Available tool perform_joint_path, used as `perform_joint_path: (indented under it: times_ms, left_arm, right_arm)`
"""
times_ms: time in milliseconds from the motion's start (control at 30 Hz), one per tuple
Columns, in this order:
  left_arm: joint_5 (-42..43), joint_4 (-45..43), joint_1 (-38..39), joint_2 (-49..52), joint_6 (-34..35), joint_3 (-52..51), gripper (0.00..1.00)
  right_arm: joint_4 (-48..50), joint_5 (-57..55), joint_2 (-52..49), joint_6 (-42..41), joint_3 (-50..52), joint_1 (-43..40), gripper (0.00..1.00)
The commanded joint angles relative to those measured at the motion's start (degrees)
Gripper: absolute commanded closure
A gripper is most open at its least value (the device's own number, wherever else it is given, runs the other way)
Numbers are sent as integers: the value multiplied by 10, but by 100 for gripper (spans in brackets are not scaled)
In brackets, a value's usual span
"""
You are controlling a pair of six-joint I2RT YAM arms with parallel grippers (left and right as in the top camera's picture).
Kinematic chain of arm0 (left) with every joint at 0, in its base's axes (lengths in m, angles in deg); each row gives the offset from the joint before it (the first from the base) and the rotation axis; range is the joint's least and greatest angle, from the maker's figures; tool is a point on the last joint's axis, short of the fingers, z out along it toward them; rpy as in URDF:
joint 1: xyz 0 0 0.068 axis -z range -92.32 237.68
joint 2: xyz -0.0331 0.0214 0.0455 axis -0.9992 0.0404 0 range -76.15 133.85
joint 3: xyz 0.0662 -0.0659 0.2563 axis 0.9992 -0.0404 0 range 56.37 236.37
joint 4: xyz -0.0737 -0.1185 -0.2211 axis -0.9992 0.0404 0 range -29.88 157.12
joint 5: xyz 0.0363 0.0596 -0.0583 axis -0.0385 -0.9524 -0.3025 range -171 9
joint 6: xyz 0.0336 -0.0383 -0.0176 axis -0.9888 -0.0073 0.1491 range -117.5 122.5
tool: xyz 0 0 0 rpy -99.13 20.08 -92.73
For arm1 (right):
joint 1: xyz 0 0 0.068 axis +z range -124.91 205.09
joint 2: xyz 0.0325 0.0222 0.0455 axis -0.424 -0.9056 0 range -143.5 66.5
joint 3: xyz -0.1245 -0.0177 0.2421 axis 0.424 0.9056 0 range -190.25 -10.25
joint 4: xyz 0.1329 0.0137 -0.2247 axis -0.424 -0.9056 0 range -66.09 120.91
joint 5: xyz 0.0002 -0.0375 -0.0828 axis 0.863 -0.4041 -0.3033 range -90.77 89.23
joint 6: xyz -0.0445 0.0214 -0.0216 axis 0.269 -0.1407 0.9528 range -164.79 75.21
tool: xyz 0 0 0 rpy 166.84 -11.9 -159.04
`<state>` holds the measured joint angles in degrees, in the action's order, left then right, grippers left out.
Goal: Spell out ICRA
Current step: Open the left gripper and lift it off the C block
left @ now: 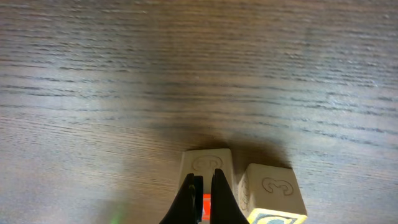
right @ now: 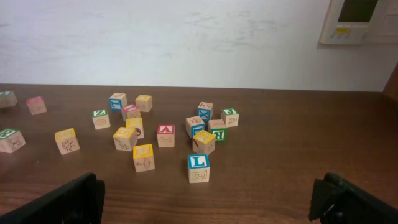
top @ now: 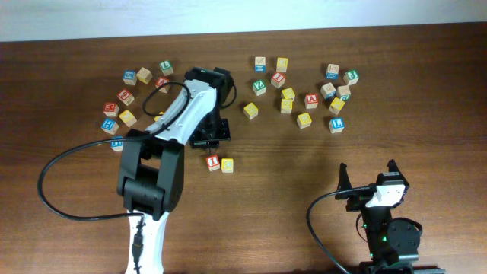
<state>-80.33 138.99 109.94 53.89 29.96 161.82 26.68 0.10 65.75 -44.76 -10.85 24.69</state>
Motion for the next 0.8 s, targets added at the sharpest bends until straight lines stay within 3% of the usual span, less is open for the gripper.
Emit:
perform_joint_path:
  times_ms: [0, 433, 767]
  left_arm:
    - [6, 2, 2, 3, -1, -9, 100]
    - [16, -21, 2, 3, -6, -38, 100]
    - [6, 62, -71, 3, -24, 81, 100]
  right_arm:
    - [-3, -5, 3, 2, 3, -4, 1]
    - [-3, -5, 3, 2, 3, -4, 2]
    - [-3, -5, 3, 1, 3, -4, 2]
